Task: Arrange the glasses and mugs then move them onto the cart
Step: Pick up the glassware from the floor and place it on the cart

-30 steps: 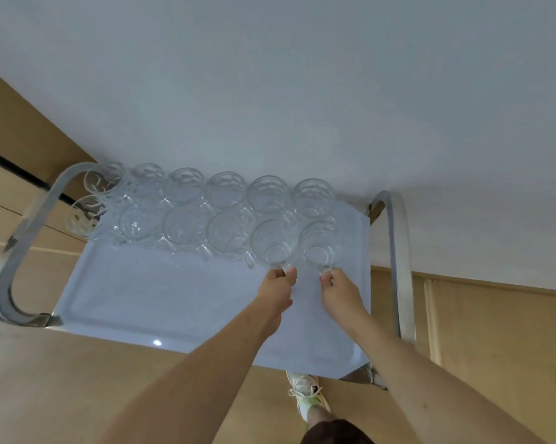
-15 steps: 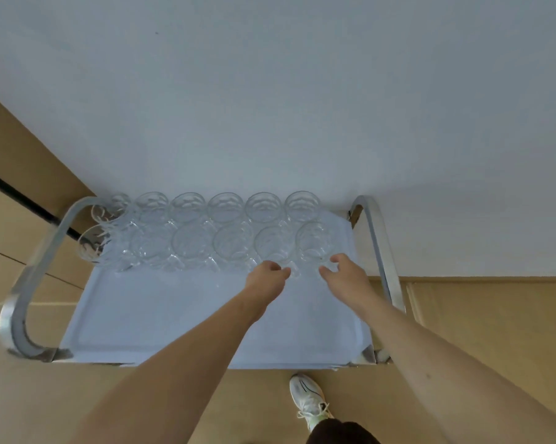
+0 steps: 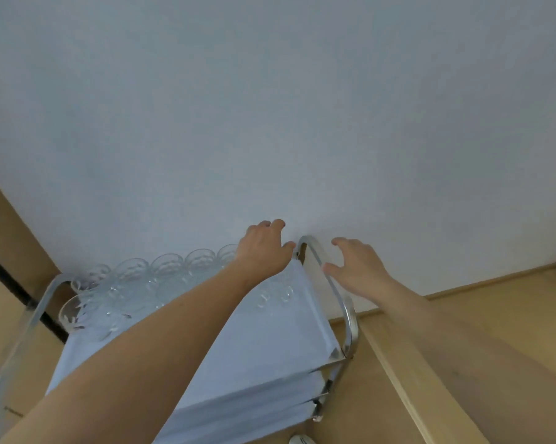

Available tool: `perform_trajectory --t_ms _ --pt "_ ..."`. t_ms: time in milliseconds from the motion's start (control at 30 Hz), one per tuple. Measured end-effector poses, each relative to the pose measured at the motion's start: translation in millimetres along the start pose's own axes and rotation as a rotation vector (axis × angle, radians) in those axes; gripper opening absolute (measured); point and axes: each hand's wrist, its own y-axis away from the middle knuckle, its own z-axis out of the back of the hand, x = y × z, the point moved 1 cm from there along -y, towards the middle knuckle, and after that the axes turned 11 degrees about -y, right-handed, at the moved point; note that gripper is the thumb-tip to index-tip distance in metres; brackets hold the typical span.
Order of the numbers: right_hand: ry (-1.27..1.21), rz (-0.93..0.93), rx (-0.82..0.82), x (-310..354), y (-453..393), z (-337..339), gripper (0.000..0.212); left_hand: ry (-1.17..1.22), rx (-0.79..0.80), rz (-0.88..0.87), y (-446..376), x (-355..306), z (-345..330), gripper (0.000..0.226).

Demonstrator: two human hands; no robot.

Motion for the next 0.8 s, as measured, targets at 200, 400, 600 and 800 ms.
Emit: perform_trajectory --t_ms 200,400,600,800 --pt "0.068 -0.06 -0.213 -27.4 56.2 78.5 0.068 -0.052 -0.104 -0.24 -0.6 -83.0 40.5 0.055" --pt "0.073 -0.146 -0.372 -76.4 108.4 150.5 0.068 -0.08 -0.147 -0.451 -1.3 -190.0 54.6 0.06" --pt "0.097 -0.256 -0.513 -153.6 166.5 225.2 0.069 -0.05 -0.165 -0.642 8.4 -327.6 41.1 0.06" --pt "0.095 -0.38 -0.641 -249.6 217.5 289.9 0.072 -0.067 -0.152 -0.842 27.1 -464.3 6.7 0.06"
